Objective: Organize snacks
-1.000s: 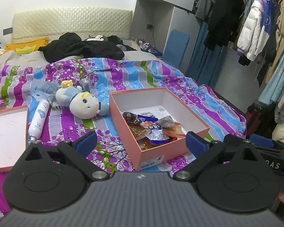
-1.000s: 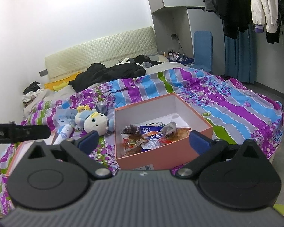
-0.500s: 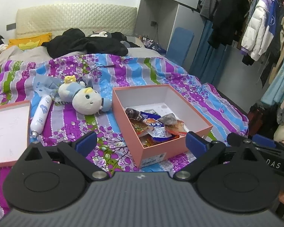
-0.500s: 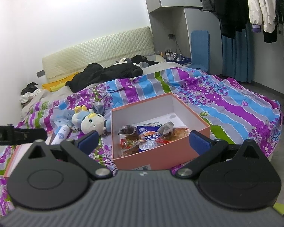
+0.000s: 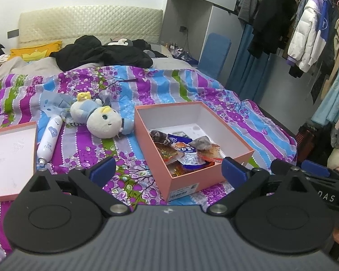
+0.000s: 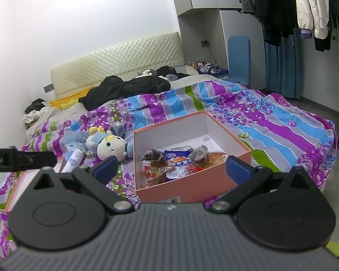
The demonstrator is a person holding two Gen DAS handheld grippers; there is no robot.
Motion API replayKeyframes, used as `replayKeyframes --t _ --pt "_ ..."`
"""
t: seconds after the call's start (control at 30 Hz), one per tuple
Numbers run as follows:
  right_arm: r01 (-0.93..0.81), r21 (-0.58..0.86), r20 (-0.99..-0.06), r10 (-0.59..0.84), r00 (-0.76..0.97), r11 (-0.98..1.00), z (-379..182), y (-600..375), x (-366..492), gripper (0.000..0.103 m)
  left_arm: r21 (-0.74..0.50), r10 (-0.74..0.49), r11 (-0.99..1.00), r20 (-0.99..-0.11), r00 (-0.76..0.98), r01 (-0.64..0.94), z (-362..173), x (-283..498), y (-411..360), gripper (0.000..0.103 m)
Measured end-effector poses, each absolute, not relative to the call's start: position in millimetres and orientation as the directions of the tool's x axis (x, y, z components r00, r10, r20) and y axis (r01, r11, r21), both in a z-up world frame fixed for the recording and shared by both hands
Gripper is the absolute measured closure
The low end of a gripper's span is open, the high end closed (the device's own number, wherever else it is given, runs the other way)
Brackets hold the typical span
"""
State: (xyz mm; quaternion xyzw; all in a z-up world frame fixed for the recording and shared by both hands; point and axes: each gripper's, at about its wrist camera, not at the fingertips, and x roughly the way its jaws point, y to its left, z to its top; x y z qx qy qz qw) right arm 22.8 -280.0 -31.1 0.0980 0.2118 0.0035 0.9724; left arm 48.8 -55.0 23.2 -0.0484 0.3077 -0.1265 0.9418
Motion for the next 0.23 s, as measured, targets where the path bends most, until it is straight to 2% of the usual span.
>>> replayKeyframes --t 0.23 --pt "0.032 0.192 -0.406 0.050 0.913 0.981 -25.8 -278.0 23.9 0.000 -0.172 -0.269 0.963 -0.567 0.778 0.208 23.1 46.0 -54.7 0.002"
